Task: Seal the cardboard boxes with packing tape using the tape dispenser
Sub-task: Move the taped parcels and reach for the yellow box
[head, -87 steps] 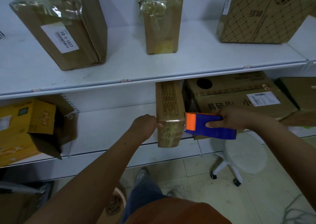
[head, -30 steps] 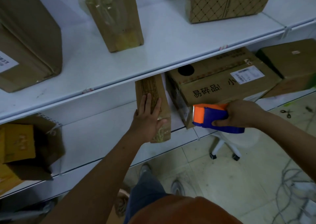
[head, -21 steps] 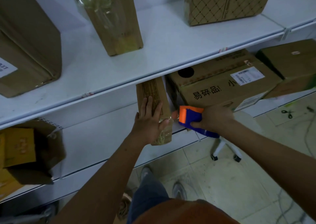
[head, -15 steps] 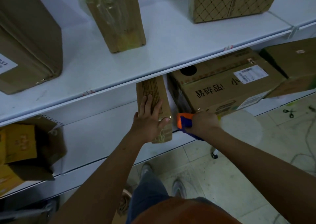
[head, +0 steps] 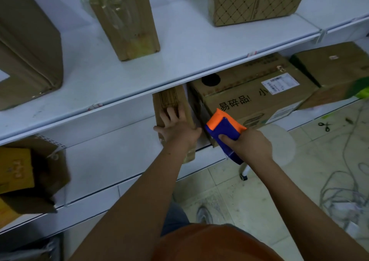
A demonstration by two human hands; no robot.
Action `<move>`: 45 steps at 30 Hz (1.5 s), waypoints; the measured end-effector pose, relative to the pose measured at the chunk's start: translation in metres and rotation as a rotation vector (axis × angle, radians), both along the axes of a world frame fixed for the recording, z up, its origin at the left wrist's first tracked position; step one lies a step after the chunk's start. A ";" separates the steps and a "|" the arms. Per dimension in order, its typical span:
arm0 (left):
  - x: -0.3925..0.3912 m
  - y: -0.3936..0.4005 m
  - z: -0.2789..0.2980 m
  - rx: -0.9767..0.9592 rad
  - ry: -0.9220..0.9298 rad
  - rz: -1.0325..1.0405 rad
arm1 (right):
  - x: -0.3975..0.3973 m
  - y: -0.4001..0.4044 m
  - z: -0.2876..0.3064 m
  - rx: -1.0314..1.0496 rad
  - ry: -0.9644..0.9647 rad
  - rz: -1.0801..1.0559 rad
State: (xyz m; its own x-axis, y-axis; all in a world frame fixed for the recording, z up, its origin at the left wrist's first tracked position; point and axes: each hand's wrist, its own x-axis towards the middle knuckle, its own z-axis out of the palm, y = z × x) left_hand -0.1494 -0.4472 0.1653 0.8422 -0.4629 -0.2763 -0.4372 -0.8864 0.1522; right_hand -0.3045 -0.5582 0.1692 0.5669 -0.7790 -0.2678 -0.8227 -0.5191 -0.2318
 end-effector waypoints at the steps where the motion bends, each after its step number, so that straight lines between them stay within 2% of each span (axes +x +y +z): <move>1: -0.001 -0.006 0.002 0.035 0.018 0.012 | -0.006 0.002 -0.001 0.033 -0.027 -0.011; 4: -0.004 -0.020 0.008 0.068 0.054 0.063 | -0.022 0.011 -0.003 0.087 -0.101 -0.015; 10: -0.009 -0.027 0.000 0.084 -0.033 0.098 | -0.055 0.014 0.001 0.185 -0.295 -0.066; 12: -0.008 -0.018 0.007 -0.021 -0.041 0.118 | -0.067 0.011 0.003 0.188 -0.377 -0.075; 14: -0.003 -0.004 0.018 -0.208 -0.014 0.130 | -0.077 0.006 0.005 0.193 -0.451 -0.084; 16: -0.006 0.015 0.032 -0.464 0.014 0.002 | -0.084 0.005 0.005 0.230 -0.506 -0.066; 17: -0.012 0.023 0.042 -0.576 0.098 -0.092 | -0.087 0.006 0.006 0.261 -0.536 -0.045; 18: -0.021 0.030 0.053 -0.657 0.271 -0.161 | -0.088 0.010 0.009 0.300 -0.579 -0.021; 20: -0.042 0.039 0.072 -0.735 0.746 -0.158 | -0.090 0.018 0.013 0.379 -0.649 0.031; 21: -0.049 0.045 0.078 -0.782 0.923 -0.116 | -0.090 0.023 0.015 0.403 -0.663 0.058; 23: -0.053 0.059 0.081 -0.857 1.060 -0.093 | -0.088 0.033 0.017 0.424 -0.660 0.117; 25: -0.053 0.074 0.081 -0.908 1.048 -0.082 | -0.086 0.042 0.018 0.457 -0.664 0.166; 29: -0.051 0.106 0.075 -0.972 0.890 0.035 | -0.080 0.062 0.016 0.487 -0.620 0.256; 33: -0.051 0.140 0.070 -0.993 0.892 0.107 | -0.071 0.084 0.018 0.491 -0.577 0.337; 38: -0.048 0.192 0.065 -1.047 0.664 0.232 | -0.050 0.127 0.029 0.473 -0.440 0.470; 45: -0.050 0.301 0.054 -1.163 0.417 0.610 | -0.023 0.197 0.034 0.556 -0.221 0.588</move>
State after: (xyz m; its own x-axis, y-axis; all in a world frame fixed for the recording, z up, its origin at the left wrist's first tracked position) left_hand -0.1996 -0.1465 0.2196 0.9446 -0.1901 -0.2677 0.2314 -0.1929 0.9535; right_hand -0.3278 -0.3613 0.2032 0.9242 -0.1274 -0.3601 -0.3589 -0.6118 -0.7049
